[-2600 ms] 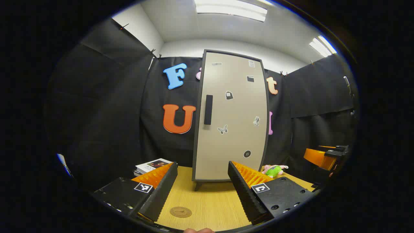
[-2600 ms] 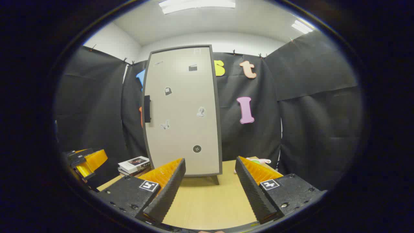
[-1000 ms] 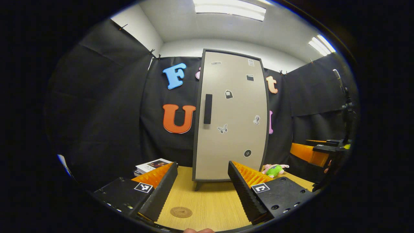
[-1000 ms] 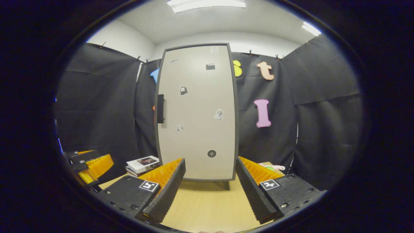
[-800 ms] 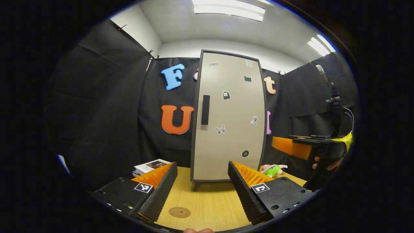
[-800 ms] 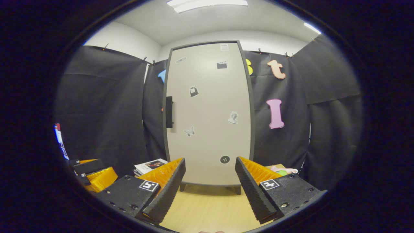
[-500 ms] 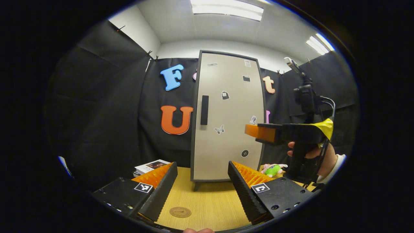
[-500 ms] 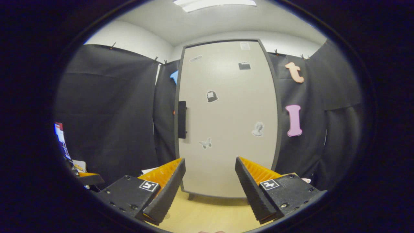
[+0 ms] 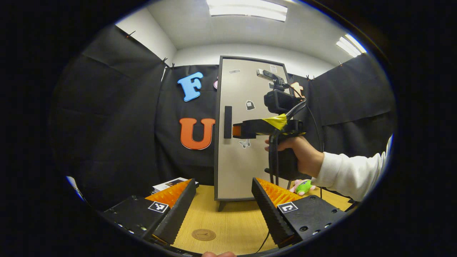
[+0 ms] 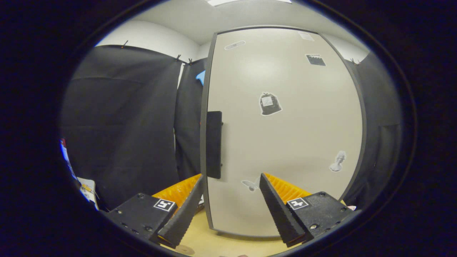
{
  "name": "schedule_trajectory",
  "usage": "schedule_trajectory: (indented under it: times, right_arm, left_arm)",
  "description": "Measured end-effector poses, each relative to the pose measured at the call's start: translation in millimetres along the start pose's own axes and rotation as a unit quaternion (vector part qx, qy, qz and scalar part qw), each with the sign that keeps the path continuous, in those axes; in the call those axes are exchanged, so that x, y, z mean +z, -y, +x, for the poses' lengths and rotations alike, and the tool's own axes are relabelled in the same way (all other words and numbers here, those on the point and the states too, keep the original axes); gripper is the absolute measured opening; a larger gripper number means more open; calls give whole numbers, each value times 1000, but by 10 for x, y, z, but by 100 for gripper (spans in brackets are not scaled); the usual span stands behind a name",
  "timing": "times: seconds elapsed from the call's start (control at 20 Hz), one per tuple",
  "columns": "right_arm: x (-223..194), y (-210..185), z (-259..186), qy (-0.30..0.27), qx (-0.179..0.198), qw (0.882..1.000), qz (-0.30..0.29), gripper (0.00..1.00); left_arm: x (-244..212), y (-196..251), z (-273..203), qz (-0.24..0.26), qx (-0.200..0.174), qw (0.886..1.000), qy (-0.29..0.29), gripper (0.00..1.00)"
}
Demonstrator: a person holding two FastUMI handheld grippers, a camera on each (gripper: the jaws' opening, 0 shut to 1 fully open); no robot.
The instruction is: Open the cabinet door with the right hand, grasp the bottle in the cabinet with the left hand and place it on the coaster, then close the cabinet door with the right hand.
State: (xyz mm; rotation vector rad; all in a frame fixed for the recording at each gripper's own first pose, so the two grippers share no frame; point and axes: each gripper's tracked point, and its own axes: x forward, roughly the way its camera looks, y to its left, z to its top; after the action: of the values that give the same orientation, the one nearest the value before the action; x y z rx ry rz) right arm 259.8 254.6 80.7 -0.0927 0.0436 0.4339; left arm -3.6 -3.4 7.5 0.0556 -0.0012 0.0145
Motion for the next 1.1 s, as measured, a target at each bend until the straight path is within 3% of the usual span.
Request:
schedule_trajectory:
  times: [0.05, 0.2, 0.25, 0.35, 0.45, 0.7, 0.85, 0.9, 0.95, 1.1]
  right_arm:
    - [8, -28, 99, -4, 2, 1000, 5, 99]
    - [49, -101, 371, -5, 8, 1000, 17, 94]
    - [67, -129, 428, -4, 12, 1000, 20, 99]
    - [102, -176, 533, -3, 17, 999, 29, 95]
    - [165, -213, 594, 5, 24, 999, 35, 98]
    - [253, -285, 651, 17, 16, 1000, 1, 73]
    - [229, -259, 707, 10, 5, 1000, -7, 63]
    - [241, -262, 704, 11, 4, 1000, -5, 45]
    - [228, -270, 704, 9, 2, 1000, -4, 39]
    - [237, -250, 696, 12, 14, 1000, -13, 32]
  left_arm:
    - [7, -33, 1, 3, 6, 1000, 1, 95]
    - [-41, -123, 21, 10, 20, 1000, -2, 95]
    - [-58, -148, 32, 9, 24, 1000, -4, 95]
    - [-62, -169, 10, 6, 30, 999, -10, 95]
    - [-77, -207, 12, 5, 36, 999, -10, 95]
    - [-97, -258, 72, 3, 42, 999, -14, 95]
    - [-97, -315, 82, 11, 48, 999, -12, 95]
    - [-104, -325, 87, 11, 49, 999, -13, 95]
    - [-119, -332, 91, 9, 50, 999, -14, 95]
    - [-134, -366, 88, 1, 53, 998, -16, 95]
